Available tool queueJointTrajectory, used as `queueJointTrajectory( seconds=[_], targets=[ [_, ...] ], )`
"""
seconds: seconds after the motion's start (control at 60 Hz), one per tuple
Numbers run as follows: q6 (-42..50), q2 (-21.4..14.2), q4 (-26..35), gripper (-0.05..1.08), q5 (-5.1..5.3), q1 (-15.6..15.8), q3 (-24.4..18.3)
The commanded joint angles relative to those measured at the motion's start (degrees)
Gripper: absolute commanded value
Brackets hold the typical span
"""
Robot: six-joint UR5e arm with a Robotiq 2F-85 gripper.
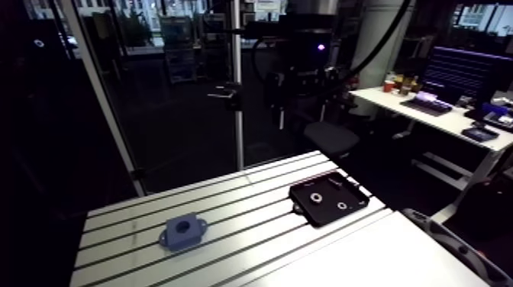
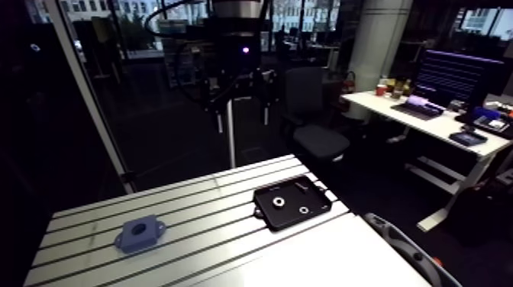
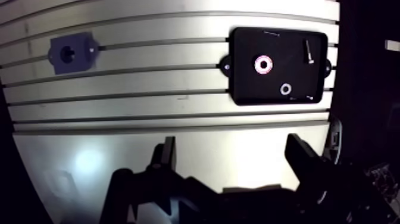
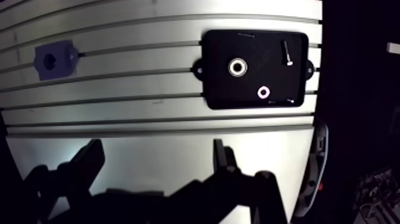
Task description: Pick up the bearing and press it into the housing until flush.
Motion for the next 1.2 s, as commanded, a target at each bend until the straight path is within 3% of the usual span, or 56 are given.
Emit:
queueJointTrajectory(
  seconds=[0.017, 0.4, 0.55, 0.85, 0.917, 1.05, 1.2],
  targets=[
    [-10.9, 3.4, -9.4, 0.01, -0.04, -3.7, 4.9],
    [-12.1, 7.8, -14.7, 0.01, -0.14, -5.3, 7.3],
    [-12.5, 8.7, -16.2, 0.01, -0.07, -7.3, 7.8],
    [-12.6, 11.4, -18.6, 0.01, -0.23, -7.8, 8.2],
    [-12.6, 12.0, -18.9, 0.06, -0.24, -8.0, 8.4],
    [-12.2, 13.8, -20.8, 0.29, -0.4, -8.3, 8.9],
    [-11.9, 15.3, -21.8, 0.32, -0.42, -8.6, 9.3]
  ],
)
